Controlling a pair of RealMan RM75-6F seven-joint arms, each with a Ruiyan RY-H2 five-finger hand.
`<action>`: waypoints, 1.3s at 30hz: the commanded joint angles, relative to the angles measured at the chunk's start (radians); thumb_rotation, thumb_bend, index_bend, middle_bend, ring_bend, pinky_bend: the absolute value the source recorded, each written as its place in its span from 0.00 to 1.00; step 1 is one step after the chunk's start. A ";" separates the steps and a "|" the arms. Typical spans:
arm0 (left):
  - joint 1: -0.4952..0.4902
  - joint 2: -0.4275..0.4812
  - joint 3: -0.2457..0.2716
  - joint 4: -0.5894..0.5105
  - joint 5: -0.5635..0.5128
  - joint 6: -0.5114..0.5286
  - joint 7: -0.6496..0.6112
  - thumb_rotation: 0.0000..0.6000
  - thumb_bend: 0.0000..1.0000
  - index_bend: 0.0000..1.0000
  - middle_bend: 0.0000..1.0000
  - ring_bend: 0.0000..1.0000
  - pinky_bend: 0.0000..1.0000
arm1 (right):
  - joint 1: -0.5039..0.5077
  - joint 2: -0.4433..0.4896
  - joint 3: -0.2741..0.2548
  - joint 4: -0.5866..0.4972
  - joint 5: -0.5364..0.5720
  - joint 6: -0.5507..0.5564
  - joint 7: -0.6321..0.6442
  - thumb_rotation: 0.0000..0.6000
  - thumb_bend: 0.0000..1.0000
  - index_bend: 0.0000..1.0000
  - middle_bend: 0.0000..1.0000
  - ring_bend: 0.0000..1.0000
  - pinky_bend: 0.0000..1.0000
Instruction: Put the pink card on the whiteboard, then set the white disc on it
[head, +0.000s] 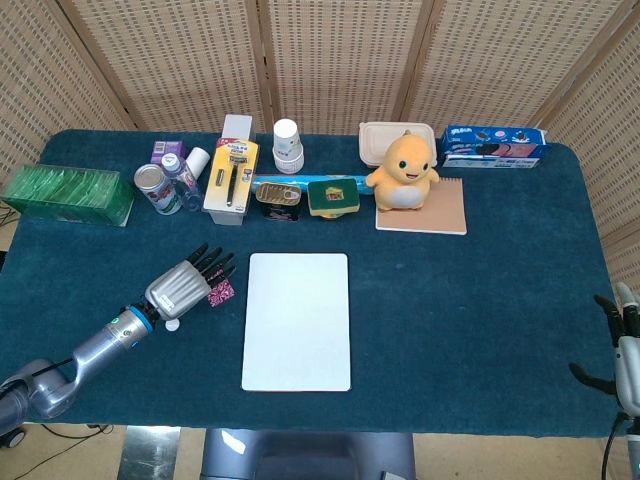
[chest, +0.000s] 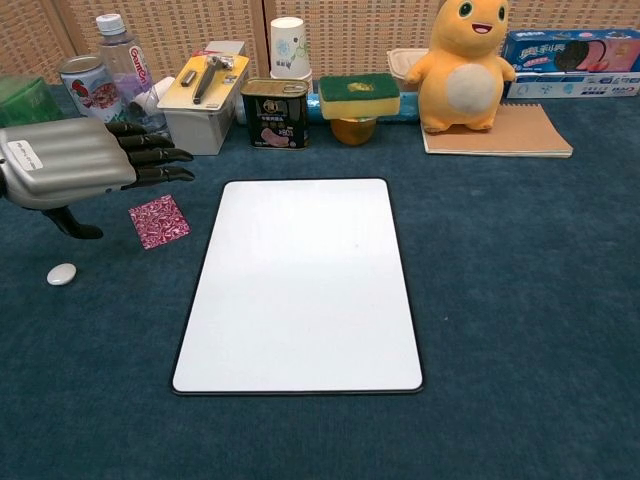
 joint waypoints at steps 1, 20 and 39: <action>-0.009 -0.017 0.007 0.016 -0.019 -0.017 0.002 1.00 0.18 0.04 0.00 0.00 0.10 | 0.001 -0.001 0.000 0.001 0.002 -0.001 -0.001 1.00 0.00 0.13 0.00 0.00 0.00; -0.048 -0.075 0.021 0.062 -0.081 -0.033 0.030 1.00 0.22 0.17 0.00 0.00 0.10 | 0.009 -0.005 0.001 0.006 0.015 -0.016 -0.005 1.00 0.00 0.12 0.00 0.00 0.00; -0.062 -0.078 0.023 0.009 -0.164 -0.070 0.110 1.00 0.22 0.40 0.00 0.00 0.15 | 0.006 -0.002 -0.001 0.004 0.009 -0.009 0.004 1.00 0.00 0.12 0.00 0.00 0.00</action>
